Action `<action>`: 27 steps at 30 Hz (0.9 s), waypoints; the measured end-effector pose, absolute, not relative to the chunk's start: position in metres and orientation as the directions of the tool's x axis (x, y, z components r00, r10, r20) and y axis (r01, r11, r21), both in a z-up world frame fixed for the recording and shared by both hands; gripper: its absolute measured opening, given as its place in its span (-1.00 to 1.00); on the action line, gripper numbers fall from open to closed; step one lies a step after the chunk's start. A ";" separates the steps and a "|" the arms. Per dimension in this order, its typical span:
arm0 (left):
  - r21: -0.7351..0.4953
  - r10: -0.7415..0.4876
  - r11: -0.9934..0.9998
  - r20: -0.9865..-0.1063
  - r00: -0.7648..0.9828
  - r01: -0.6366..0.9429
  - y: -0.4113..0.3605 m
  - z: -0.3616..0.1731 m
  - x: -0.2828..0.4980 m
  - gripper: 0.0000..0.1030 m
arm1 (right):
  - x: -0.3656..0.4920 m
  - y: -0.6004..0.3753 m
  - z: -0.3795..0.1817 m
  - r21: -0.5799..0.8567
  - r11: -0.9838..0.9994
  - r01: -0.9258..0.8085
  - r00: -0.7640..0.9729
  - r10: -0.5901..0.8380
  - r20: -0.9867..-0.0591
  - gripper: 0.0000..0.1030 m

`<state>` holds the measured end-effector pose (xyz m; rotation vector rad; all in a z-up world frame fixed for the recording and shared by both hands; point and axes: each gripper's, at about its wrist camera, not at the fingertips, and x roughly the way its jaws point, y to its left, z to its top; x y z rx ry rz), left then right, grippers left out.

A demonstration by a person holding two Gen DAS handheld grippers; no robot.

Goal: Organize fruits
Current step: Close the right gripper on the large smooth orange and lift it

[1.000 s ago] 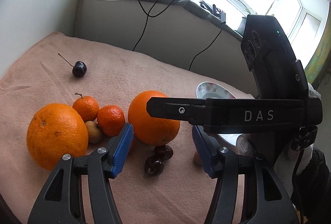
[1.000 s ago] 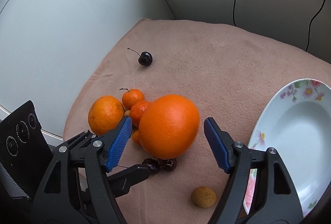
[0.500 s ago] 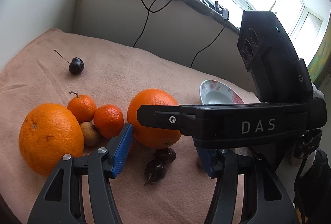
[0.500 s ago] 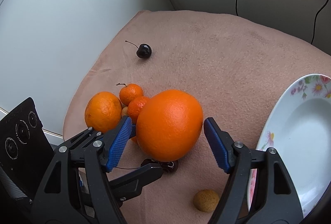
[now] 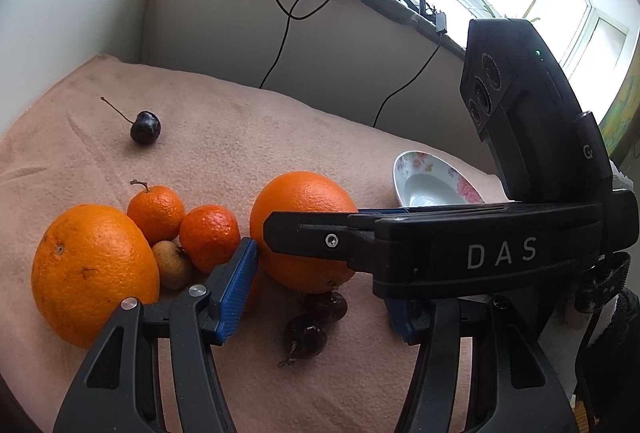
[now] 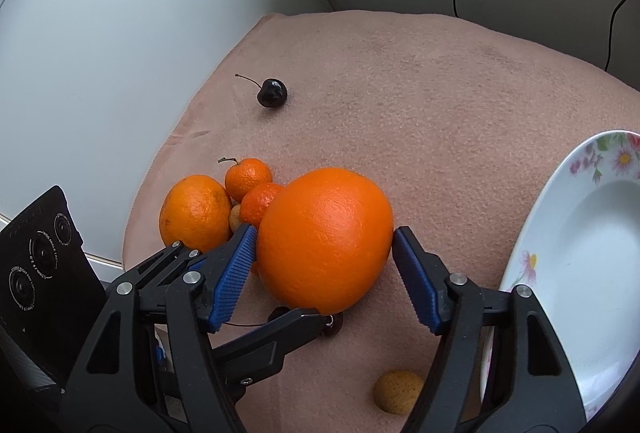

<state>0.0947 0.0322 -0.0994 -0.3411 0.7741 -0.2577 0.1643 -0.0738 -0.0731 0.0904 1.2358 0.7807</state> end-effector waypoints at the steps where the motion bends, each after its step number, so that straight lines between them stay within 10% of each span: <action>1: -0.390 -0.348 0.915 -0.637 0.688 0.101 0.032 -0.100 0.095 0.13 | 0.164 -0.074 -0.073 0.462 0.743 -0.484 0.110 0.576 -0.810 0.41; 27: -0.334 -0.310 0.935 -0.616 0.724 0.117 0.015 -0.078 0.086 0.14 | 0.161 -0.090 -0.054 0.499 0.727 -0.472 0.149 0.624 -0.767 0.39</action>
